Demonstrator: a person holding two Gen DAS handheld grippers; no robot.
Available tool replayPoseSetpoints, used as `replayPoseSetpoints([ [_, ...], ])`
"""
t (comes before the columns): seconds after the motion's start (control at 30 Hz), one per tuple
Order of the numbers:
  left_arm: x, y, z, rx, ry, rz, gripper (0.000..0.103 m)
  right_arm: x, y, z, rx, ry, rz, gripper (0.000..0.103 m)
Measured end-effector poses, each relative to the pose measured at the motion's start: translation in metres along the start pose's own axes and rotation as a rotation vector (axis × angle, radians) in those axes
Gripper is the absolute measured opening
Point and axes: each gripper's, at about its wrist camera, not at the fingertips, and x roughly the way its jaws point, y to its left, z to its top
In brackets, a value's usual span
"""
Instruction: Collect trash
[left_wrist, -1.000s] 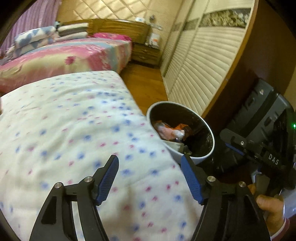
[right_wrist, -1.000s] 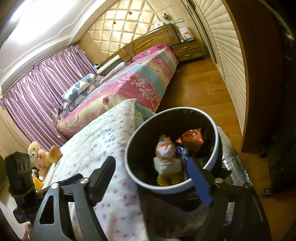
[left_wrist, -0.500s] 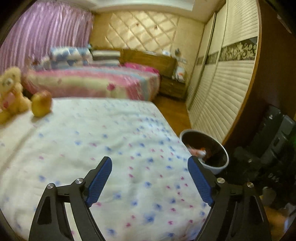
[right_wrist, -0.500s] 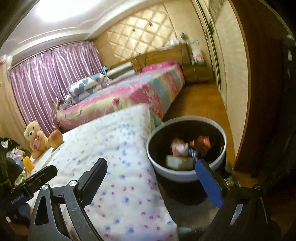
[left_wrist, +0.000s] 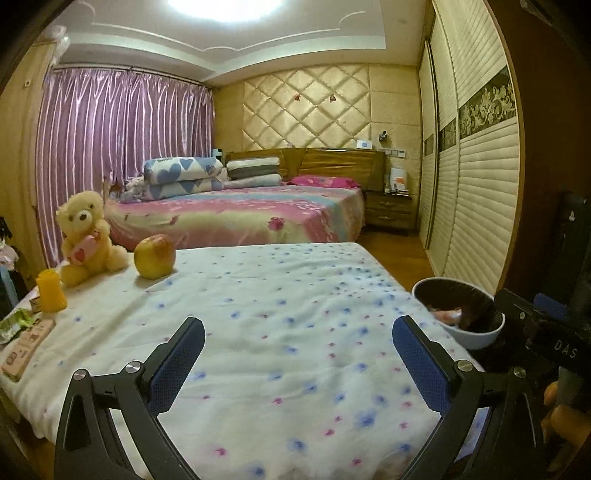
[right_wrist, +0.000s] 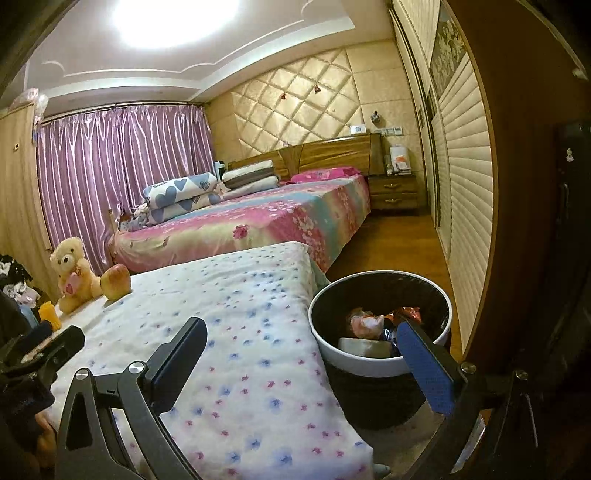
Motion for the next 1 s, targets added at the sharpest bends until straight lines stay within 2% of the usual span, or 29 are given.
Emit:
replayPoseSetpoints([
  [0.27, 0.007, 0.004, 0.001, -0.003, 0.003, 0.024, 0.103, -0.003, 0.01, -0.003, -0.05, -0.012, -0.013, 0.103],
  [1.0, 0.009, 0.014, 0.0, -0.006, -0.002, -0.003, 0.102, -0.004, 0.019, -0.005, -0.074, -0.01, -0.005, 0.103],
])
